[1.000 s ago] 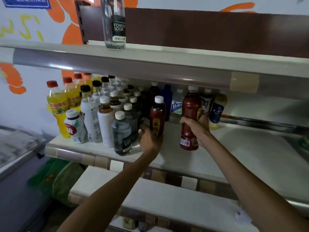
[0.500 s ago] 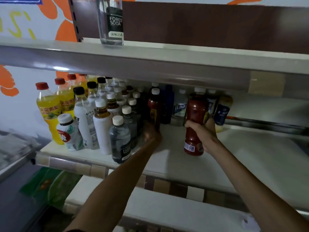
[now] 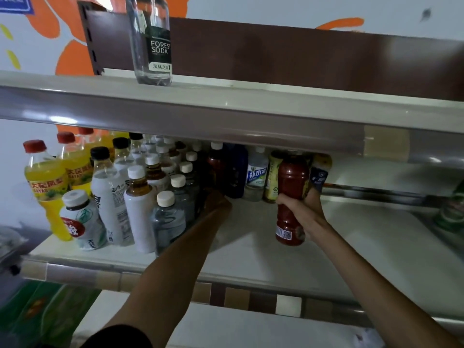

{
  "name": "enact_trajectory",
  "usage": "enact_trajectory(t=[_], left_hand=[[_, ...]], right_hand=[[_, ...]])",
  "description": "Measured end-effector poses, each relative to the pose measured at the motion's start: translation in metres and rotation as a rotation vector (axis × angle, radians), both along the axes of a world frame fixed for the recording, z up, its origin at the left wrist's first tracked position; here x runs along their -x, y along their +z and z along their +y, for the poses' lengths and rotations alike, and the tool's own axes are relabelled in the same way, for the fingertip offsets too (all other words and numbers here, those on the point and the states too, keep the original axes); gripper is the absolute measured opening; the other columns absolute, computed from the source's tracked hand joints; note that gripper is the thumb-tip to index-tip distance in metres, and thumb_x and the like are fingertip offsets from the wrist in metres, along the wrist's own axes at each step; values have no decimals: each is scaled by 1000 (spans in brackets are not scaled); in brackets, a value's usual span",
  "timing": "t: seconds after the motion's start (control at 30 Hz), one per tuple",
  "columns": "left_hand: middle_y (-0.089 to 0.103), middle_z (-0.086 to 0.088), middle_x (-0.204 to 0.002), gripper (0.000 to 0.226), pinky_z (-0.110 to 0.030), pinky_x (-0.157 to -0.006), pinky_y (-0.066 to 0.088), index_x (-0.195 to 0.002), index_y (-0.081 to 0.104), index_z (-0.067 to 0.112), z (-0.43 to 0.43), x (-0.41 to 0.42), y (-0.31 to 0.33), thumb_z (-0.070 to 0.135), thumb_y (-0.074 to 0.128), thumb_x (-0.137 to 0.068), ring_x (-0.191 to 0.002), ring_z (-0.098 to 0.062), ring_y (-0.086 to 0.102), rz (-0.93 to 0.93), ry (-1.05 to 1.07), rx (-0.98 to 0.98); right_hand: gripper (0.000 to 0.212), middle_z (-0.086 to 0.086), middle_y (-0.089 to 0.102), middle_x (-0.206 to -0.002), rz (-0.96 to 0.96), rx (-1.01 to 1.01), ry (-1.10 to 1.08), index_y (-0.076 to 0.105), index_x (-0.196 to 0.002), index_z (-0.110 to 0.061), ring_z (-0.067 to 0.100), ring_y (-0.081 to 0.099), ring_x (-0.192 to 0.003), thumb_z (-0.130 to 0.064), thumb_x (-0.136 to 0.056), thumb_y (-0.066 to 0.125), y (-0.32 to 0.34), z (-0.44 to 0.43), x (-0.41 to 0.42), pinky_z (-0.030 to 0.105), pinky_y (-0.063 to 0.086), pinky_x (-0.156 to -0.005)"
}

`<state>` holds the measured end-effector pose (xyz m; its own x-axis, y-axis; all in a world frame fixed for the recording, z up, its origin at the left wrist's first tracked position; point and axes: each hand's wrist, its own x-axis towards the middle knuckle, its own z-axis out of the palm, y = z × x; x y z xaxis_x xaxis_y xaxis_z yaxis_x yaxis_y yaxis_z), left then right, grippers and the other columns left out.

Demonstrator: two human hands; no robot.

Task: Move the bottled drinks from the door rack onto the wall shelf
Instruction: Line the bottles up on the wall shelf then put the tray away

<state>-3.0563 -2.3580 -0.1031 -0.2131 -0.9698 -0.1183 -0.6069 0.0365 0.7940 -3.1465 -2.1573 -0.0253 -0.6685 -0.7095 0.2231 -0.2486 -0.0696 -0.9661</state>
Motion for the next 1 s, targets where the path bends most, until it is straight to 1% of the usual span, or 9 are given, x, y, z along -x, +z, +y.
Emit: enact_trajectory(t=[0.13,0.23,0.37,0.47,0.57,0.67,0.8,0.9,1.0], left_hand=[[26,-21,-155,75,-44,-111,30,-153,-1,4,13,-12,6,19,49,-100,-141,-36,30,-137,-21,84],[41,-20,-146,58,-41,-103,42,-149,23,3,24,-25,6,16,49,-99,-133,-34,44,-277,-59,163],[44,-14,-144,48,-33,-94,45,-143,38,9,53,-47,5,19,49,-98,-122,-26,50,-419,-253,220],[51,-13,-135,37,-33,-84,45,-134,48,6,80,-60,5,21,44,-100,-116,-27,55,-485,-275,193],[55,-13,-130,38,-35,-92,47,-132,47,8,101,-78,3,17,49,-95,-118,-30,56,-541,-368,230],[58,-13,-120,33,-33,-77,44,-124,49,10,116,-92,4,19,51,-92,-108,-29,58,-583,-387,298],[53,-17,-121,39,-36,-75,40,-131,39,9,117,-109,-2,22,47,-95,-108,-33,54,-554,-514,307],[53,-19,-120,40,-36,-74,38,-129,38,9,114,-116,-4,25,48,-94,-107,-35,54,-543,-561,307],[53,-19,-122,44,-38,-78,41,-130,38,9,109,-119,-3,28,51,-93,-109,-36,54,-518,-603,291]], right_hand=[[33,18,66,-82,6,10,-36,61,-95,-10,28,66,-70,0,-68,77,-6,-7,-11,36,56,-64],[27,8,70,-76,-11,-7,-83,65,-84,-15,25,69,-69,-5,-65,82,-11,-14,-16,37,57,-66],[40,-1,70,-86,54,-69,-63,68,-95,-15,11,66,-78,-17,-61,90,-10,-32,-23,26,51,-66],[45,-4,65,-88,69,-114,-42,62,-95,-21,13,62,-81,-21,-60,91,-5,-55,-33,26,48,-72],[52,0,66,-96,108,-181,-46,60,-97,-22,18,63,-88,-31,-57,92,-3,-83,-49,31,53,-79],[62,0,61,-99,146,-233,-59,60,-109,-14,18,58,-89,-34,-60,91,-5,-108,-69,29,50,-77],[61,6,63,-100,162,-253,-66,60,-109,-7,24,62,-95,-31,-62,91,-23,-132,-84,35,53,-78],[61,3,66,-101,166,-287,-35,63,-107,-12,24,64,-94,-37,-58,90,-43,-144,-83,39,57,-78],[78,2,68,-111,177,-308,-2,59,-118,-18,23,64,-101,-38,-50,91,-65,-161,-69,41,56,-86]])
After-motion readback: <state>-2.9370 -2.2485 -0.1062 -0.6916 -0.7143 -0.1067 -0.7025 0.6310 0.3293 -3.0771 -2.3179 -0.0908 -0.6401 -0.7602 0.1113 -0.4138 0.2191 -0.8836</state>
